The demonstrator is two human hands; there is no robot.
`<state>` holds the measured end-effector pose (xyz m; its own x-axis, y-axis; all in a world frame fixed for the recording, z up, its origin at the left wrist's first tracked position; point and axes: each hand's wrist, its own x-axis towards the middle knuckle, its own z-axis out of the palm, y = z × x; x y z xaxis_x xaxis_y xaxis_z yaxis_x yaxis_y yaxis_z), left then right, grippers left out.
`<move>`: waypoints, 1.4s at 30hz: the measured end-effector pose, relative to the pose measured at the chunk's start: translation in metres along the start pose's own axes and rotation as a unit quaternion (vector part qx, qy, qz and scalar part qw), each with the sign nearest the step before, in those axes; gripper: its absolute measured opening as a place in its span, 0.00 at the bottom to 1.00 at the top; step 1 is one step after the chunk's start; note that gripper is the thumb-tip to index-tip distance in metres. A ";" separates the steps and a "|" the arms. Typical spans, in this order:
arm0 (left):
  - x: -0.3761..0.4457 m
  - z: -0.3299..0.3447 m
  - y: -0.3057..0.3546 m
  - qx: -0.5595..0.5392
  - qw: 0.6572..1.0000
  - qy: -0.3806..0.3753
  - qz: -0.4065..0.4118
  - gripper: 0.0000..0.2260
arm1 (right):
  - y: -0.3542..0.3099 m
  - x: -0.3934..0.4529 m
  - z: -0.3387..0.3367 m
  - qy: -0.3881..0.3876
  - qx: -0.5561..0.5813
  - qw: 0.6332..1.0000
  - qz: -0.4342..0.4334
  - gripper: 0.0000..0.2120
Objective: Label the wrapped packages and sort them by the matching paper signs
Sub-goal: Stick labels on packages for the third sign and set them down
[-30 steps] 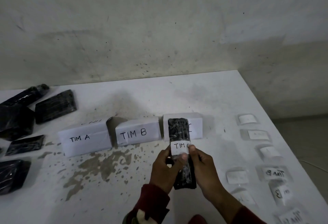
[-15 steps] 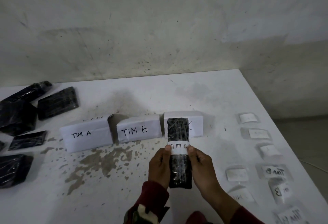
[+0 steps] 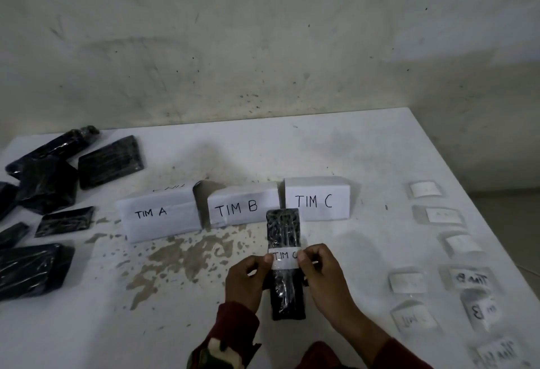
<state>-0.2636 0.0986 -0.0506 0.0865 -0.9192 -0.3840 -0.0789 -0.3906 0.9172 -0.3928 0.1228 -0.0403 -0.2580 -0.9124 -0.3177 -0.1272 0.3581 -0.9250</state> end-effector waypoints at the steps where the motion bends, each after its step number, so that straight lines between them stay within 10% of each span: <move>1: 0.003 -0.006 -0.003 0.011 1.000 0.004 -0.008 0.10 | 0.002 0.000 0.006 -0.005 -0.012 1.000 0.011 0.06; 14: 0.027 -0.046 -0.014 0.244 0.966 -0.087 0.009 0.13 | 0.015 -0.010 0.052 -0.005 -0.188 0.978 0.087 0.03; 31: 0.005 0.068 -0.002 0.271 0.922 -0.234 0.149 0.14 | 0.041 -0.010 -0.099 0.262 -0.193 0.938 0.118 0.08; 34: -0.001 0.093 -0.003 0.316 0.892 -0.278 0.163 0.02 | 0.049 -0.008 -0.127 0.252 -0.236 0.930 0.127 0.13; 42: -0.017 0.147 -0.010 0.400 0.846 -0.339 0.099 0.13 | 0.059 0.014 -0.164 0.083 -0.412 0.899 0.123 0.22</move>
<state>-0.4099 0.1114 -0.0689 -0.5751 -0.6813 -0.4528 -0.6950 0.1148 0.7098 -0.5614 0.1638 -0.0650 -0.5059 -0.7675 -0.3937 -0.6953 0.6330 -0.3404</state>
